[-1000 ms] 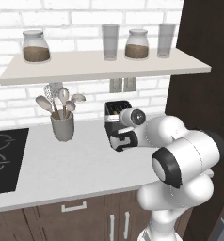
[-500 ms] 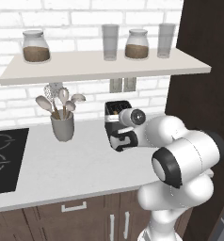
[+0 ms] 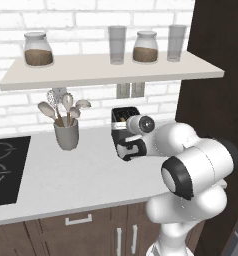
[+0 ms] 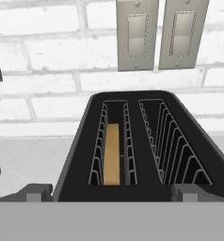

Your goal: Start the toaster. Once the lever pops up, take the bread to the plate on the dining counter.

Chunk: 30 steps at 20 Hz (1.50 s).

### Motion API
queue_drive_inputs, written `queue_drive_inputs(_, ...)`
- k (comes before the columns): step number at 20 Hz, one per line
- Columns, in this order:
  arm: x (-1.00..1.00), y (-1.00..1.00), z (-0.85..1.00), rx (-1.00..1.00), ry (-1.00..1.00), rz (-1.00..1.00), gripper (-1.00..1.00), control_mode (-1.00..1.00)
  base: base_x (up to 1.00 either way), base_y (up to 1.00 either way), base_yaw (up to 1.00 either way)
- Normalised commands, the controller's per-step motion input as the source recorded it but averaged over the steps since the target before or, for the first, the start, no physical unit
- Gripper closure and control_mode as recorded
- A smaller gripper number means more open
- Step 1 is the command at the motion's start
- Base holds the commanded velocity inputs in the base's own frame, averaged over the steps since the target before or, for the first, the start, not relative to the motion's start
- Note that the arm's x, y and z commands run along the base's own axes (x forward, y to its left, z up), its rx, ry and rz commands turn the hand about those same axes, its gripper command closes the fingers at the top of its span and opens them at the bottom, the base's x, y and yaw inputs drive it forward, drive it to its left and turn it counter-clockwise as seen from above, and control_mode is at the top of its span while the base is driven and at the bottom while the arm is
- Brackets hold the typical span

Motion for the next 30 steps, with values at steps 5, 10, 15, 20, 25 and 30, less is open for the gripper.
queue_drive_inputs(5, 0.00, 0.00, 0.00, 0.00, 0.00, 0.00, -1.00, -1.00, 0.00, 0.00, 0.00)
queue_drive_inputs(10, 0.00, 0.00, 0.00, 0.00, 0.00, 0.00, -1.00, -1.00, 0.00, 0.00, 0.00)
queue_drive_inputs(15, 0.00, 0.00, 0.00, 0.00, 0.00, 0.00, -1.00, -1.00, 0.00, 0.00, 0.00)
queue_drive_inputs(20, 0.00, 0.00, 0.00, 0.00, 0.00, 0.00, -1.00, -1.00, 0.00, 0.00, 0.00)
queue_drive_inputs(25, 0.00, 0.00, 0.00, 0.00, 0.00, 0.00, -1.00, -1.00, 0.00, 0.00, 0.00)
queue_drive_inputs(30, 0.00, 0.00, 0.00, 0.00, 0.00, 0.00, -1.00, -1.00, 0.00, 0.00, 0.00)
